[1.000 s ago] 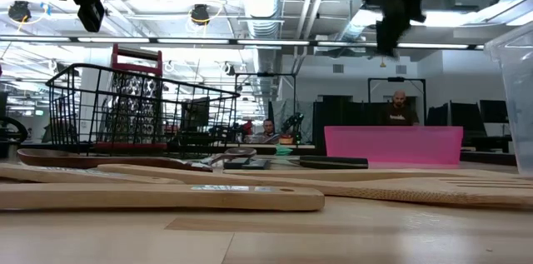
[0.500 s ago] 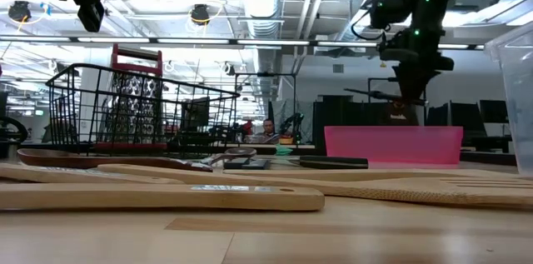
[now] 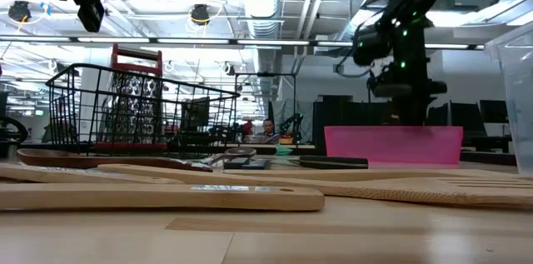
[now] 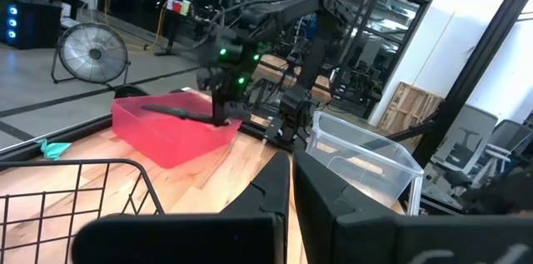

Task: Pick & Place Kitchen Items
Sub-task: Put the top black knife into the red bin, then put the silver knife into the red bin

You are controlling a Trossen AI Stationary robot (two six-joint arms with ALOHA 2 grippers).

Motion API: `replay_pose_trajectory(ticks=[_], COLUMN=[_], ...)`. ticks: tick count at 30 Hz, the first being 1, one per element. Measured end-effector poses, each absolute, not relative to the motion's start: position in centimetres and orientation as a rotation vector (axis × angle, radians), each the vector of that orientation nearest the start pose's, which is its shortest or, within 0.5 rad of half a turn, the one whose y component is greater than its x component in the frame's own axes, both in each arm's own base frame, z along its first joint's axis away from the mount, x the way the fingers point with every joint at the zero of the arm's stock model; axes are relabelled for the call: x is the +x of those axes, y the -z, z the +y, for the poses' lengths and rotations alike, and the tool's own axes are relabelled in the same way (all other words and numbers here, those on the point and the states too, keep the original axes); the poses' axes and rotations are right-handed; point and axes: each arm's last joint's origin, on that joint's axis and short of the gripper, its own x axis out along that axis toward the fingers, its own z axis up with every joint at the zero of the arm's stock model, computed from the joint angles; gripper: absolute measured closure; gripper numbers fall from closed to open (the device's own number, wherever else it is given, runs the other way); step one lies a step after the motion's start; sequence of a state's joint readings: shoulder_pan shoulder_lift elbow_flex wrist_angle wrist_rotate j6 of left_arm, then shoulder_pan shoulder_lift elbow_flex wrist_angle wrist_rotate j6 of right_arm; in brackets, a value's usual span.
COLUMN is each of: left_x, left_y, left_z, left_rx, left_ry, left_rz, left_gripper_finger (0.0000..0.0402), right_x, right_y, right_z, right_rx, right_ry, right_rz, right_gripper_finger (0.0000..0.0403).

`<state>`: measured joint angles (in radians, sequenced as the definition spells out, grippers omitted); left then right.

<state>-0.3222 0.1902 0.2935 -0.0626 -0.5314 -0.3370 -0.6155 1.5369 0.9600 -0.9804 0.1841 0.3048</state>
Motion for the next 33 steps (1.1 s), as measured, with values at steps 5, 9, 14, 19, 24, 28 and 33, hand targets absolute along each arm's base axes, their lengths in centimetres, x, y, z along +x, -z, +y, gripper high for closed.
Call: replay_pose_trajectory(ticks=[5, 9, 14, 19, 24, 28, 33], left_x=[9.1, 9.1, 9.1, 9.1, 9.1, 9.1, 9.1], left_y=[-24.2, -24.2, -24.2, -24.2, -24.2, -24.2, -24.2], left_z=[-1.5, -1.5, -1.5, -1.5, -1.5, -1.5, -1.5], left_rx=[-0.353, -0.353, -0.353, -0.353, -0.353, -0.352, -0.352], left_ry=[-0.201, -0.201, -0.201, -0.201, -0.2, -0.2, -0.2], left_rz=[-0.072, -0.072, -0.072, -0.072, -0.072, -0.071, -0.072], left_gripper_finger=[0.0399, 0.0399, 0.0399, 0.0399, 0.0399, 0.0399, 0.0399], right_x=[20.6, 20.8, 21.0, 21.0, 20.8, 21.1, 21.7], right_y=[-16.9, -16.0, -15.2, -15.2, -15.8, -17.3, -21.5], right_z=[-15.2, -15.4, -15.5, -15.6, -15.7, -16.1, -16.4], right_rx=[0.579, 0.577, 0.577, 0.574, 0.576, 0.574, 0.587], right_ry=[0.863, 0.849, 0.841, 0.835, 0.841, 0.85, 0.835], right_rz=[1.545, 1.588, 1.618, 1.615, 1.596, 1.551, 1.478], right_gripper_finger=[0.0305, 0.0305, 0.0305, 0.0293, 0.0241, 0.0192, 0.0153])
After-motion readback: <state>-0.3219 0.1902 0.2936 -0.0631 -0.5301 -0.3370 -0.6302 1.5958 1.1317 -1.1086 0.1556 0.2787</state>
